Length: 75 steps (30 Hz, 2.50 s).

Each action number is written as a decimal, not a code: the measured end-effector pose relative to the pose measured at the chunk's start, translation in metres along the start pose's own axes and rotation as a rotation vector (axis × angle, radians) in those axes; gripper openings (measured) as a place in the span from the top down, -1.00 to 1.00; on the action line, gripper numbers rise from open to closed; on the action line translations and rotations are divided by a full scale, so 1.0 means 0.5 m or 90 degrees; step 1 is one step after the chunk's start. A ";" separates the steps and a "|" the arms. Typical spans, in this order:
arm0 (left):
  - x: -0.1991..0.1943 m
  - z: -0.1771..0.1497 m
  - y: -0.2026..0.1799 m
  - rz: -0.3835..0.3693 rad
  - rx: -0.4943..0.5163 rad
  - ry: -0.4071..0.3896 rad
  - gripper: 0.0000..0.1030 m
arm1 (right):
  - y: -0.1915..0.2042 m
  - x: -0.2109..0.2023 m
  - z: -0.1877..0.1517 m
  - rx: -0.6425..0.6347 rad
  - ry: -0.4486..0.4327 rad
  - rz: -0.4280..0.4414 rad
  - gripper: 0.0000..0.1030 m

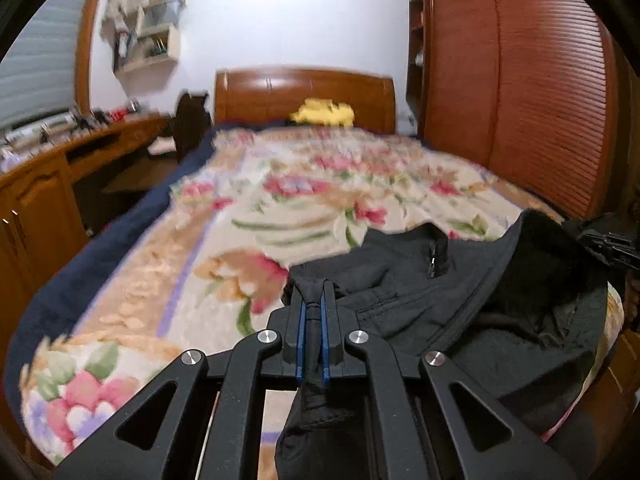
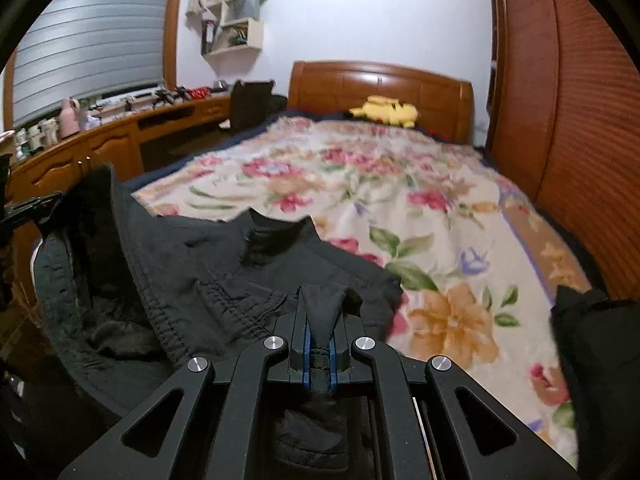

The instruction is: Fold large clothes

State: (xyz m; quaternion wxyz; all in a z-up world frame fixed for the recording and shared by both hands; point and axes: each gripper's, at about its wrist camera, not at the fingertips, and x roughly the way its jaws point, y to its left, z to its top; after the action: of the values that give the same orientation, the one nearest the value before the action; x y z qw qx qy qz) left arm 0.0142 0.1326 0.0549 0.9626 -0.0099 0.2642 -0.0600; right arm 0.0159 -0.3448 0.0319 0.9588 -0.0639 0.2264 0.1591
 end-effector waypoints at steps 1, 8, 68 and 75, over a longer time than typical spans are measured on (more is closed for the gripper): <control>0.021 -0.003 0.002 0.002 0.000 0.010 0.87 | 0.000 0.021 0.005 0.001 0.007 0.001 0.89; 0.150 -0.014 0.008 0.009 0.014 0.067 0.87 | 0.001 0.160 0.043 0.000 0.056 0.001 0.88; 0.165 -0.028 -0.077 -0.041 0.009 0.048 -0.69 | 0.193 0.303 0.132 -0.148 0.115 0.163 -0.43; 0.167 -0.031 -0.046 -0.034 0.005 0.046 -0.71 | 0.255 0.382 0.142 -0.237 0.198 0.177 -0.01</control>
State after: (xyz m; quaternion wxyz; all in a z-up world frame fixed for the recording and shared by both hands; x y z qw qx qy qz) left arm 0.0753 0.0999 0.0005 0.9505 -0.0107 0.2982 -0.0867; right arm 0.1643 -0.1581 0.0017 0.8533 -0.2309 0.3440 0.3166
